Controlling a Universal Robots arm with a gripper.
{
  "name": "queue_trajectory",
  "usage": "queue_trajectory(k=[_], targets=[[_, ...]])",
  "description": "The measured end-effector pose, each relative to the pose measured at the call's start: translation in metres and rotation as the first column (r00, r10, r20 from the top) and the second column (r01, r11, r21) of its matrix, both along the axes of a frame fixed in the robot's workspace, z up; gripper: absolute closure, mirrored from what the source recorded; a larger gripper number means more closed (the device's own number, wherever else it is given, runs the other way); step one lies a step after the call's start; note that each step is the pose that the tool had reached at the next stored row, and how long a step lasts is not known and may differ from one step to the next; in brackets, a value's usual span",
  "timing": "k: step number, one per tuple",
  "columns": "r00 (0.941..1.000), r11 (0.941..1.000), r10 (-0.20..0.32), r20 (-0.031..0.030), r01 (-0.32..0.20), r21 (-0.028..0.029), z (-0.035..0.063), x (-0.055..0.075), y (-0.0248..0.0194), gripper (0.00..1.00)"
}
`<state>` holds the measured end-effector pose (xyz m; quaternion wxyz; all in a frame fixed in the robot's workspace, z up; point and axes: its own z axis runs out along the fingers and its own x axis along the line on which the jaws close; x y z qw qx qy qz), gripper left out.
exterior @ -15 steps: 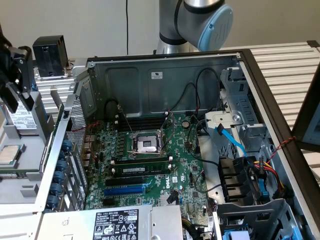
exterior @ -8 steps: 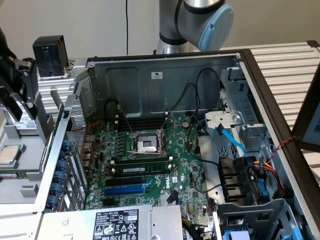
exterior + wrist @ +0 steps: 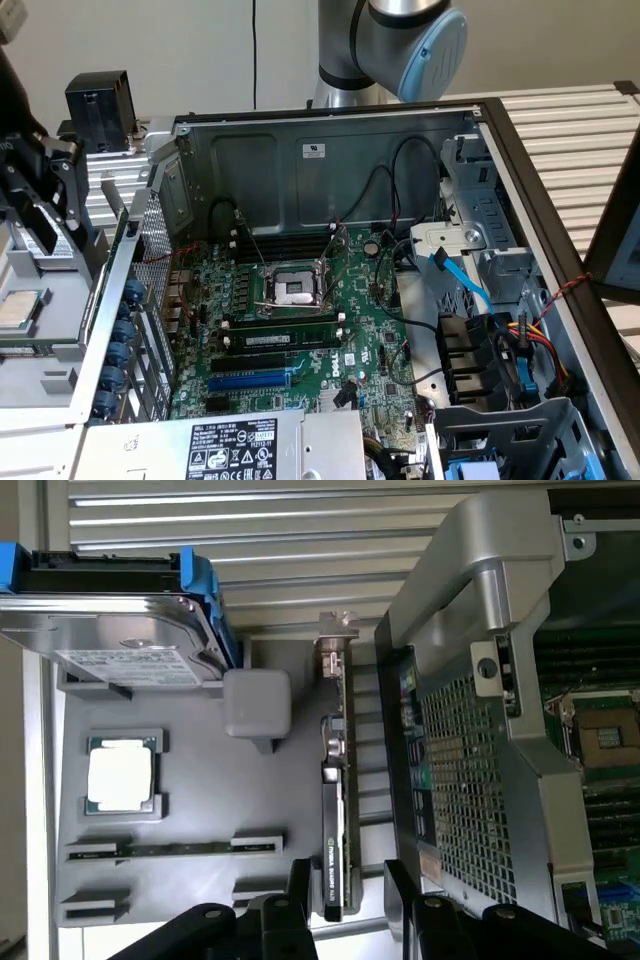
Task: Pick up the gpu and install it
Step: 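Pick up the gpu and move the gpu toward the slot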
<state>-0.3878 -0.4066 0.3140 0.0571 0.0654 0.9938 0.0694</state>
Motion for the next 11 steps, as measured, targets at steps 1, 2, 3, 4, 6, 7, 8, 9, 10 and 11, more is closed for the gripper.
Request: queue_trajectory(k=[1, 2, 3, 4, 6, 7, 8, 9, 10, 11], targets=[[1.0, 1.0, -0.004, 0.0001, 0.004, 0.0, -0.0018, 0.0, 0.0, 0.58], [1.0, 1.0, -0.008, 0.0003, 0.008, -0.0001, -0.0034, 0.0, -0.0001, 0.58], [0.9999, 0.9999, -0.012, 0.0008, 0.012, -0.0001, -0.0048, 0.0, -0.0001, 0.58], [0.9999, 0.9999, -0.017, 0.0015, 0.017, 0.0, -0.0062, 0.0, -0.0001, 0.58], [0.9997, 0.9997, -0.024, 0.0034, 0.024, -0.0001, -0.0085, 0.0, 0.0005, 0.58], [0.9997, 0.9997, -0.026, 0.0056, 0.026, 0.0, -0.0094, 0.0, 0.0009, 0.58], [0.9996, 0.9996, -0.028, 0.0077, 0.028, 0.0001, -0.0103, 0.0, 0.0013, 0.58], [0.9995, 0.9996, -0.029, 0.0096, 0.029, 0.0, -0.0112, 0.0, 0.0017, 0.58], [0.9995, 0.9996, -0.029, 0.0114, 0.029, 0.0001, -0.0123, 0.0, 0.0024, 0.58], [0.9995, 0.9996, -0.03, 0.0142, 0.03, -0.0007, -0.0133, -0.001, 0.0031, 0.58]])
